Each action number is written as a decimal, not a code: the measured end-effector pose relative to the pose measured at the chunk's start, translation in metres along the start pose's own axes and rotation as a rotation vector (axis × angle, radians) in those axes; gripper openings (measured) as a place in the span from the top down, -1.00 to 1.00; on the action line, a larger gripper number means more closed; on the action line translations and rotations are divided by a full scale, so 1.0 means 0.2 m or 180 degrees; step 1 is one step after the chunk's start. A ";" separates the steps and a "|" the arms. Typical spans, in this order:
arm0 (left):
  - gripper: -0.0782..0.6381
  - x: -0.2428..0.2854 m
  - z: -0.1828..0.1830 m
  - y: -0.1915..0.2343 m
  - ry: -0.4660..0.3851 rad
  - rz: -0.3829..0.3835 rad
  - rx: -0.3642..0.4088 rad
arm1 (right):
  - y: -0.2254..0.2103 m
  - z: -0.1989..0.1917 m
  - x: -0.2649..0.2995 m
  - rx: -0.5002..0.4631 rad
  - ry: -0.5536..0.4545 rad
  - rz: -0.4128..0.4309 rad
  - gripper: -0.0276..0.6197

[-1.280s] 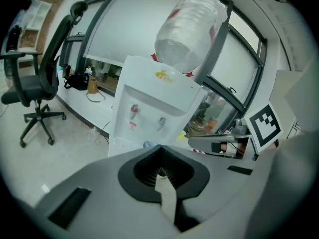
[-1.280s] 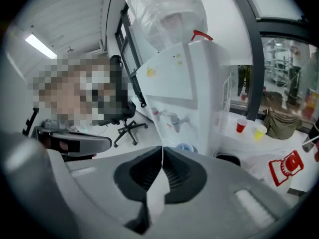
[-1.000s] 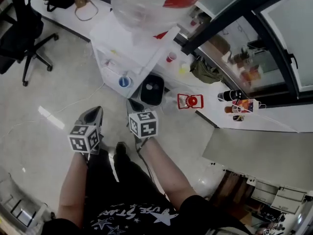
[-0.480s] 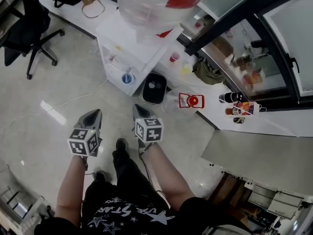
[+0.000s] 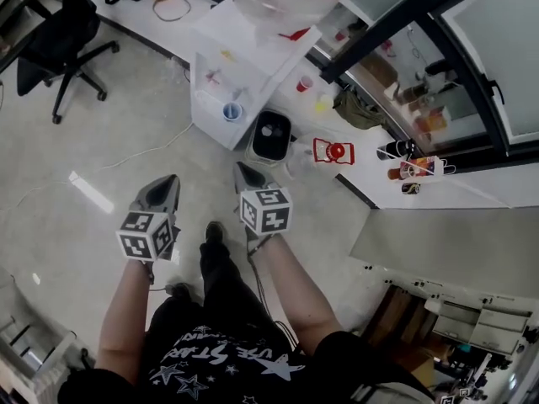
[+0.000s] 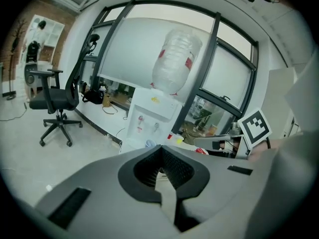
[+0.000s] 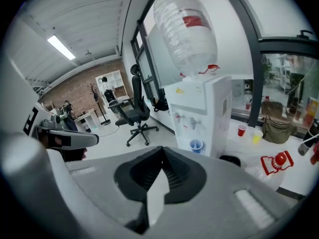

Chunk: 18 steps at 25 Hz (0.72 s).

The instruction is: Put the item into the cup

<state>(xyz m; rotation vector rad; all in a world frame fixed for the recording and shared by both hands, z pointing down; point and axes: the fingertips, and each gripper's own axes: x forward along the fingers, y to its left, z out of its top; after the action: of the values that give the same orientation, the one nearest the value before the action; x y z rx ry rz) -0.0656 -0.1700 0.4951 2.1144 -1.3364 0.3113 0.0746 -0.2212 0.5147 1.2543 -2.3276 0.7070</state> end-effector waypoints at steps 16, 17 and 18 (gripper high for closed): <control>0.77 -0.86 -0.15 -0.21 -0.0339 -0.0211 0.0215 | 0.61 -0.14 -0.65 0.0010 -0.0440 -0.0148 0.91; 0.77 -0.90 -0.16 -0.23 -0.0352 -0.0229 0.0232 | 0.64 -0.15 -0.69 0.0007 -0.0459 -0.0160 0.91; 0.77 -0.94 -0.17 -0.24 -0.0368 -0.0248 0.0251 | 0.68 -0.17 -0.73 0.0006 -0.0477 -0.0170 0.91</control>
<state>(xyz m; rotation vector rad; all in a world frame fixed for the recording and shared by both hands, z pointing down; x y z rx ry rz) -0.1057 0.0038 0.4106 2.2743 -1.3220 0.2155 0.0387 -0.0432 0.4265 1.4088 -2.4018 0.6168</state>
